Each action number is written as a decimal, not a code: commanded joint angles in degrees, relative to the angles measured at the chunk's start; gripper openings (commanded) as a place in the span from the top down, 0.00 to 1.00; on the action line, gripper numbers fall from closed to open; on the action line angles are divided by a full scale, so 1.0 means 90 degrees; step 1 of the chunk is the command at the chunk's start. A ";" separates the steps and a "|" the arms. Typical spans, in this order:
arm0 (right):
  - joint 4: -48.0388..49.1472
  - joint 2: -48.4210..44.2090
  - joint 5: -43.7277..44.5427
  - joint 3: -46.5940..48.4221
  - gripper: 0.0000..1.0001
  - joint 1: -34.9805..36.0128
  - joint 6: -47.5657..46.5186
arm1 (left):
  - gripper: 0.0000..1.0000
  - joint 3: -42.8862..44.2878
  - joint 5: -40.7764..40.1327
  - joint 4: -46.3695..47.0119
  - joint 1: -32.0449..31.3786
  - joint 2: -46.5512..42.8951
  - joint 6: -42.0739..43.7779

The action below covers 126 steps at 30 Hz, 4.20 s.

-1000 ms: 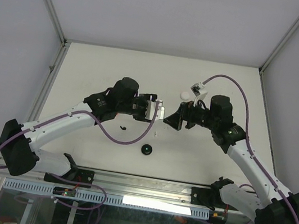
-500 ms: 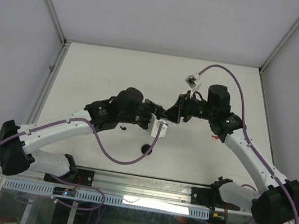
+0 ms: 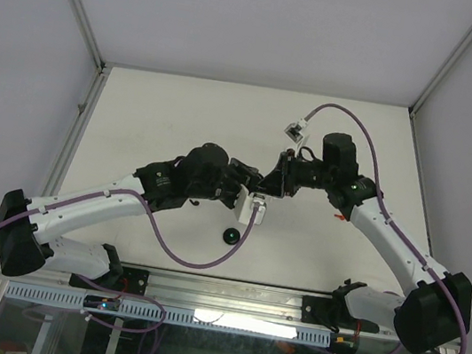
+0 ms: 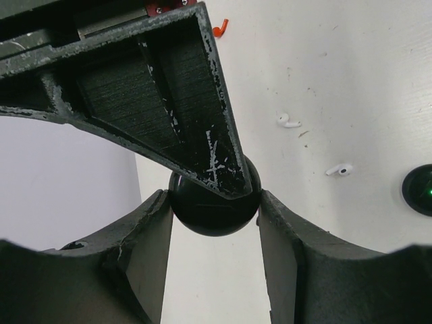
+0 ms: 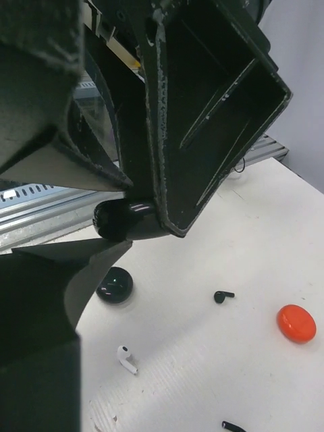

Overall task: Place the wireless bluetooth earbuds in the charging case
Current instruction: Pick up the charging case at the center of the board.

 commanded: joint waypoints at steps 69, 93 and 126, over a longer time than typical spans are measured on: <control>0.6053 -0.1869 -0.0483 -0.2542 1.00 -0.0133 0.1647 | 0.66 -0.3099 0.3298 1.0347 0.1736 0.0248 -1.1283; 0.3761 -0.2038 -0.0996 -0.1849 0.60 -0.0121 -0.0045 | 1.00 -0.2328 0.3675 0.6255 0.1697 -0.0734 -0.9189; 0.4116 -0.1672 -0.1096 -0.1815 0.46 0.0398 -0.1481 | 1.00 -0.0253 0.3829 0.1374 0.1398 -0.0736 -0.6143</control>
